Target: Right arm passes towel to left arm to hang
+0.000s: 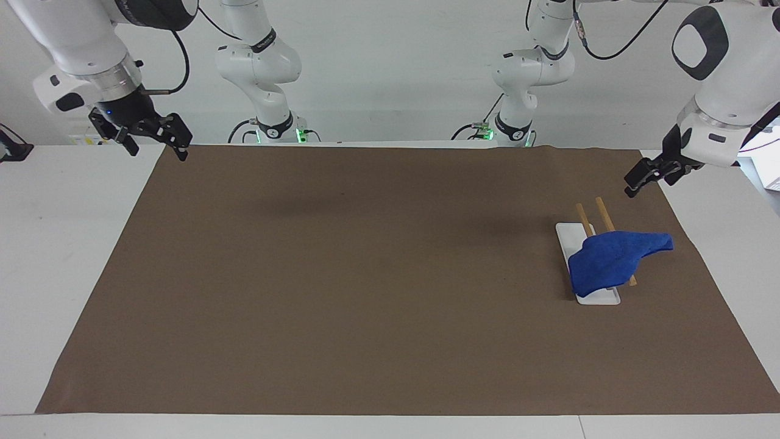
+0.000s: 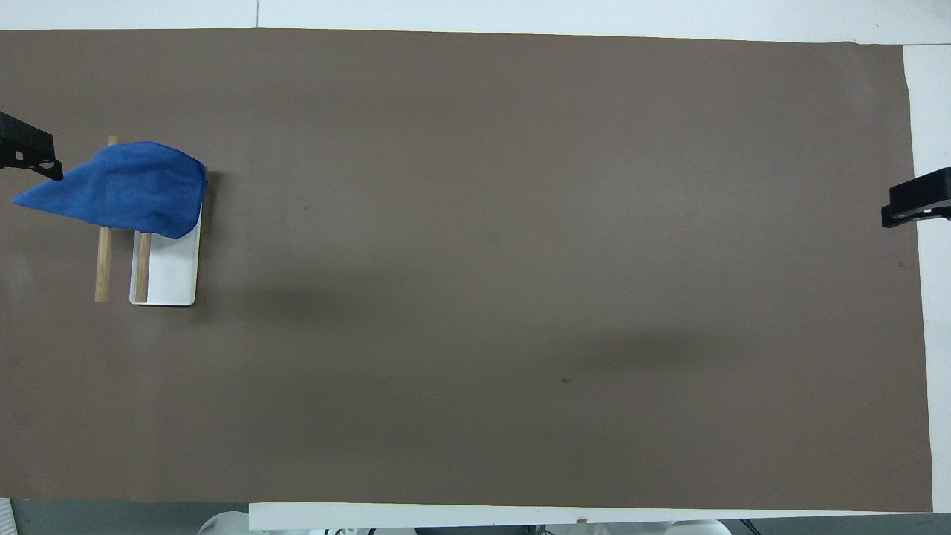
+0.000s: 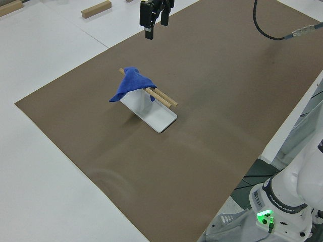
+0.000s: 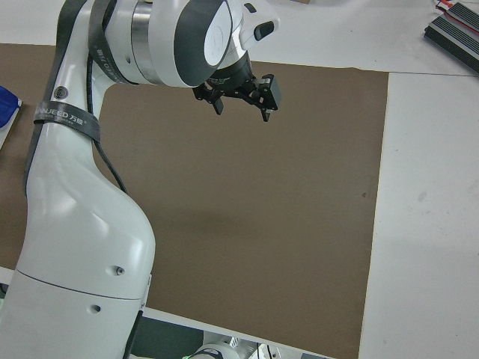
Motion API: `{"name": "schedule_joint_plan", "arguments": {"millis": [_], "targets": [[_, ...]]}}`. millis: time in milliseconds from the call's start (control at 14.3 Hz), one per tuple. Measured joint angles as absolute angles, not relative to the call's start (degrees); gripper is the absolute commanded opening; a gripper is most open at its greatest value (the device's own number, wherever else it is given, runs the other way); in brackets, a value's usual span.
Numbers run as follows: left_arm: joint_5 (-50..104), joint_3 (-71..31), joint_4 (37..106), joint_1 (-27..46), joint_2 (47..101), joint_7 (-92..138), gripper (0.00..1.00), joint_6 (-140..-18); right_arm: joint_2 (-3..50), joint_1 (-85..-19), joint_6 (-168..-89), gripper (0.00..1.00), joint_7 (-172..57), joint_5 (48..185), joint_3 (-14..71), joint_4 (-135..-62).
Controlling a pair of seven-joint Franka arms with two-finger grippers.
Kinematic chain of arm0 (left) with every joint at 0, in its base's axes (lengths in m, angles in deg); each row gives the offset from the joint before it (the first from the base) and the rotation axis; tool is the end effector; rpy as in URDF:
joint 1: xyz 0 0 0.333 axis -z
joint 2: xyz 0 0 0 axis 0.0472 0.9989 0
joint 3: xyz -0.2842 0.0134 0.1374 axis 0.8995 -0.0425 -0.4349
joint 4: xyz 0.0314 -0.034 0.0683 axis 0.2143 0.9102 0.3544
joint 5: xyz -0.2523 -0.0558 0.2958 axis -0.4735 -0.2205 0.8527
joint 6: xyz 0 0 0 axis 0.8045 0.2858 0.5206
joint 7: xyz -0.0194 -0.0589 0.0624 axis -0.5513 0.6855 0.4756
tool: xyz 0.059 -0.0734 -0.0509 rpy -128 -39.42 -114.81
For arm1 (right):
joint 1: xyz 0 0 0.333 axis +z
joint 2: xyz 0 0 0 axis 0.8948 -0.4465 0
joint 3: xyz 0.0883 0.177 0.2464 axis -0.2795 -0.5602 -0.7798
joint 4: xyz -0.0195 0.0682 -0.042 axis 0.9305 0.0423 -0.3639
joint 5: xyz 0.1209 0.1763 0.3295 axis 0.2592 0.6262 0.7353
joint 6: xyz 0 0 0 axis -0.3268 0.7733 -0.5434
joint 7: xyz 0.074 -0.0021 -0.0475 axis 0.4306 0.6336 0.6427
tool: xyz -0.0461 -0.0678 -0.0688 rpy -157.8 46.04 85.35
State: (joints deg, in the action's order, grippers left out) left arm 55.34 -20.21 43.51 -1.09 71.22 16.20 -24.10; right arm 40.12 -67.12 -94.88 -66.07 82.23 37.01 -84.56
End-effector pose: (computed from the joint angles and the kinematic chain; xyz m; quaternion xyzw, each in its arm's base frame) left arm 0.5784 -0.0373 0.6139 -0.9978 -0.0381 0.0444 0.0321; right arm 0.5327 -0.0550 0.6343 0.9974 -0.0544 -0.0379 0.0292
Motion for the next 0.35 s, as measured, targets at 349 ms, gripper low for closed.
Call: {"name": "schedule_joint_plan", "arguments": {"millis": [349], "targets": [[55.05, -20.28, 41.00, -0.14, 72.58, 12.77, 1.00, -22.44, 39.47, -67.72, -94.92, 1.00, -66.03, 82.23, 36.74, -84.13]]}}
